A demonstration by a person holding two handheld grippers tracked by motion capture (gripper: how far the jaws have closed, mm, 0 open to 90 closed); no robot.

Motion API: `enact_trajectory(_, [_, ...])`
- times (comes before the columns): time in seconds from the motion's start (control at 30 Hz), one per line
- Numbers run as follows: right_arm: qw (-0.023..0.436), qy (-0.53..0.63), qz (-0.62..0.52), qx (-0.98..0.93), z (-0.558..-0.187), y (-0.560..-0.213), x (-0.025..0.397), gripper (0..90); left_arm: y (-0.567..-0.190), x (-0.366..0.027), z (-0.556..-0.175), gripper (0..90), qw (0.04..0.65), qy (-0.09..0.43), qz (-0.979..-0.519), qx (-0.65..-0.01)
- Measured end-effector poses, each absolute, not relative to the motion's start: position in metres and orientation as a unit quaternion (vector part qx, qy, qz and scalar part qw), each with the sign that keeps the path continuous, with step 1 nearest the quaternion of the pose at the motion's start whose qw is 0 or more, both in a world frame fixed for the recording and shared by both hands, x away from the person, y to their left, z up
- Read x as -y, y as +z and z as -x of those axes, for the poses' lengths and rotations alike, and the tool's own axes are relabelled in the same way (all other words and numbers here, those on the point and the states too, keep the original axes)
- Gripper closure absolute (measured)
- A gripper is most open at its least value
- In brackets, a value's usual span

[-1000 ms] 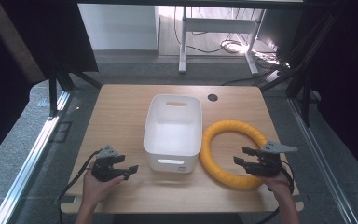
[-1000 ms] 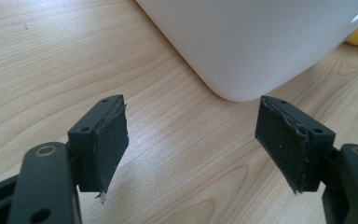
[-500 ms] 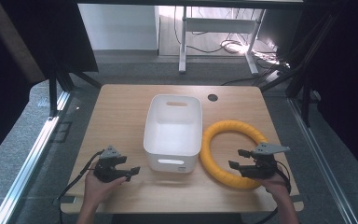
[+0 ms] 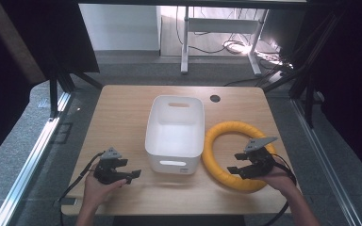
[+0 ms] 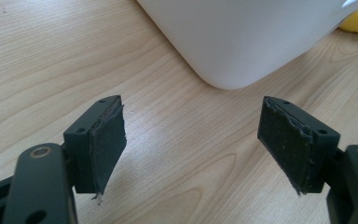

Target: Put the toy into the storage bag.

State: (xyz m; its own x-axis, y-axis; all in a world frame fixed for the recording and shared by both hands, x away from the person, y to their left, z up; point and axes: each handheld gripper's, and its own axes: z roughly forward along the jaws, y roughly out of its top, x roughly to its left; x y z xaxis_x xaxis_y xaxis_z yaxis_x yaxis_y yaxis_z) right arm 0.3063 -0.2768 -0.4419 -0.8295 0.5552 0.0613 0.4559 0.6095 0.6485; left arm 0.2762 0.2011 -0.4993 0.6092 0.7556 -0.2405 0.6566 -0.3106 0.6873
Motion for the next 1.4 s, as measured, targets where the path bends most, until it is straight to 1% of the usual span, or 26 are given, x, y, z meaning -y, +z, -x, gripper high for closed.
enact_trajectory(0.03, [0.073, 0.34, -0.283, -0.894, -0.306, -0.442, 0.277, 37.2, -0.499, -0.201, -0.276, 23.5, 0.392, 0.063, -0.807, -0.437])
enact_trajectory(0.07, [0.058, 0.312, -0.271, -0.909, -0.305, -0.441, 0.272, 37.2, -0.499, -0.201, -0.276, 23.6, 0.392, 0.064, -0.807, -0.437])
enact_trajectory(0.2, [0.042, 0.291, -0.26, -0.92, -0.304, -0.441, 0.267, 37.5, -0.501, -0.2, -0.277, 23.6, 0.388, 0.063, -0.807, -0.44])
enact_trajectory(0.27, [0.026, 0.262, -0.254, -0.931, -0.302, -0.447, 0.259, 39.2, -0.503, -0.197, -0.278, 23.6, 0.385, 0.059, -0.809, -0.44])
enact_trajectory(0.33, [0.022, 0.244, -0.249, -0.937, -0.301, -0.453, 0.255, 39.3, -0.504, -0.196, -0.278, 23.6, 0.383, 0.057, -0.81, -0.44])
enact_trajectory(0.43, [0.019, 0.212, -0.246, -0.946, -0.3, -0.463, 0.249, 40.5, -0.504, -0.196, -0.278, 23.6, 0.384, 0.056, -0.81, -0.439])
enact_trajectory(0.63, [0.027, 0.155, -0.235, -0.959, -0.305, -0.479, 0.236, 41.1, -0.504, -0.196, -0.279, 23.6, 0.384, 0.057, -0.81, -0.439])
enact_trajectory(0.93, [0.012, 0.101, -0.222, -0.97, -0.316, -0.496, 0.222, 42.4, -0.507, -0.195, -0.281, 23.6, 0.379, 0.054, -0.814, -0.437])
enact_trajectory(1.1, [0.016, 0.076, -0.218, -0.973, -0.319, -0.5, 0.218, 46.1, -0.507, -0.194, -0.281, 23.6, 0.378, 0.053, -0.814, -0.437])
enact_trajectory(1.23, [0.014, 0.069, -0.216, -0.974, -0.32, -0.5, 0.216, 46.8, -0.509, -0.193, -0.282, 23.6, 0.375, 0.052, -0.816, -0.437])
enact_trajectory(1.27, [0.015, 0.068, -0.206, -0.976, -0.32, -0.5, 0.215, 49.7, -0.509, -0.192, -0.282, 23.6, 0.375, 0.051, -0.816, -0.437])
enact_trajectory(1.4, [0.012, 0.064, -0.212, -0.975, -0.32, -0.5, 0.214, 50.9, -0.509, -0.192, -0.281, 23.7, 0.38, 0.053, -0.813, -0.438])
